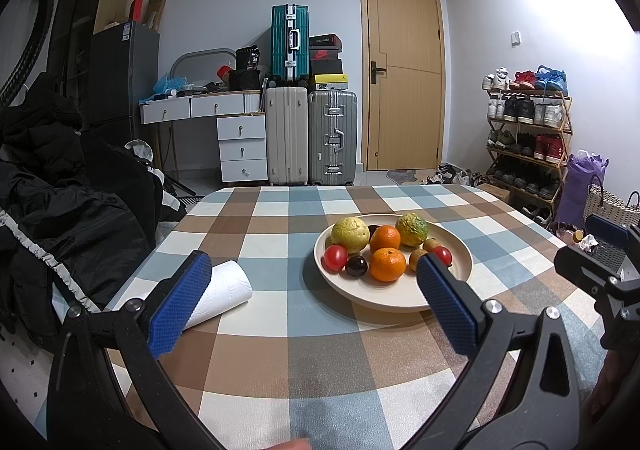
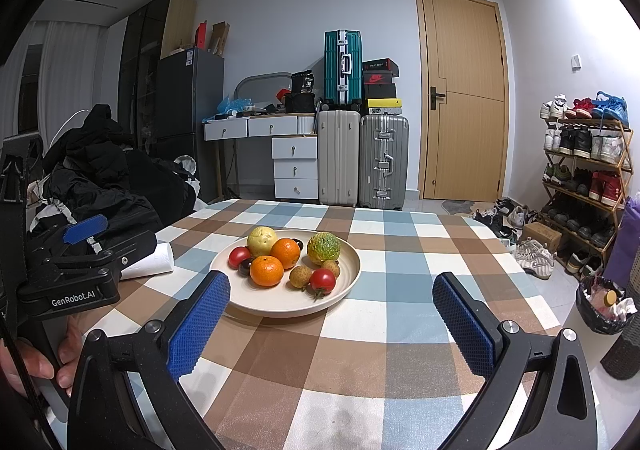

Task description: Organize fruits

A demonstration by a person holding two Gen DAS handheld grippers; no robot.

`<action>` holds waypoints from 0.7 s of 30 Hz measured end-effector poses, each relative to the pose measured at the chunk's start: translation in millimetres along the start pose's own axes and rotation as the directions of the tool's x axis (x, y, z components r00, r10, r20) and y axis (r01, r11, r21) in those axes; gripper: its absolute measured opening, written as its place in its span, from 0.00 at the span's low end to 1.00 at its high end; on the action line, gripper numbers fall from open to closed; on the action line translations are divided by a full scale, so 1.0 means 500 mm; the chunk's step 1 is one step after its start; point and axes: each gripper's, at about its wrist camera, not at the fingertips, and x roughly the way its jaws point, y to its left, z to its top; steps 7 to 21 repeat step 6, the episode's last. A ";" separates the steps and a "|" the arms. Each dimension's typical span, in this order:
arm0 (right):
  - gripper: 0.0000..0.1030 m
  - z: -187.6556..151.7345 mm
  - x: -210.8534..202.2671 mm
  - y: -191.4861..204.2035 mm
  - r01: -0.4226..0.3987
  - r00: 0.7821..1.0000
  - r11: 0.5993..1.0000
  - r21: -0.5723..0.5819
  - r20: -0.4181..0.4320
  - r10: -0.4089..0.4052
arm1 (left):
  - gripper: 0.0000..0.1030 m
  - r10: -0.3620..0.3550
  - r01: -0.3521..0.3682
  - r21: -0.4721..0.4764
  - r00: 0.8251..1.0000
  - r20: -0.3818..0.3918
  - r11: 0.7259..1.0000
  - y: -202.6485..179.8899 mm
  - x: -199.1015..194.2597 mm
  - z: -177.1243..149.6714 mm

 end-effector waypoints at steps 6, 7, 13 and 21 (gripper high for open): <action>1.00 -0.001 0.000 0.000 0.000 1.000 1.000 0.000 0.000 0.000 | 0.99 0.000 0.000 0.000 1.000 -0.001 1.000 -0.002 0.002 -0.001; 1.00 -0.001 0.000 0.000 0.000 1.000 1.000 0.000 0.000 0.000 | 0.99 0.000 0.000 0.000 1.000 -0.001 1.000 -0.002 0.002 -0.001; 1.00 -0.001 0.000 0.000 0.000 1.000 1.000 0.000 0.000 0.000 | 0.99 0.000 0.000 0.000 1.000 -0.001 1.000 -0.002 0.002 -0.001; 1.00 -0.001 0.000 0.000 0.000 1.000 1.000 0.000 0.000 0.000 | 0.99 0.000 0.000 0.000 1.000 -0.001 1.000 -0.002 0.002 -0.001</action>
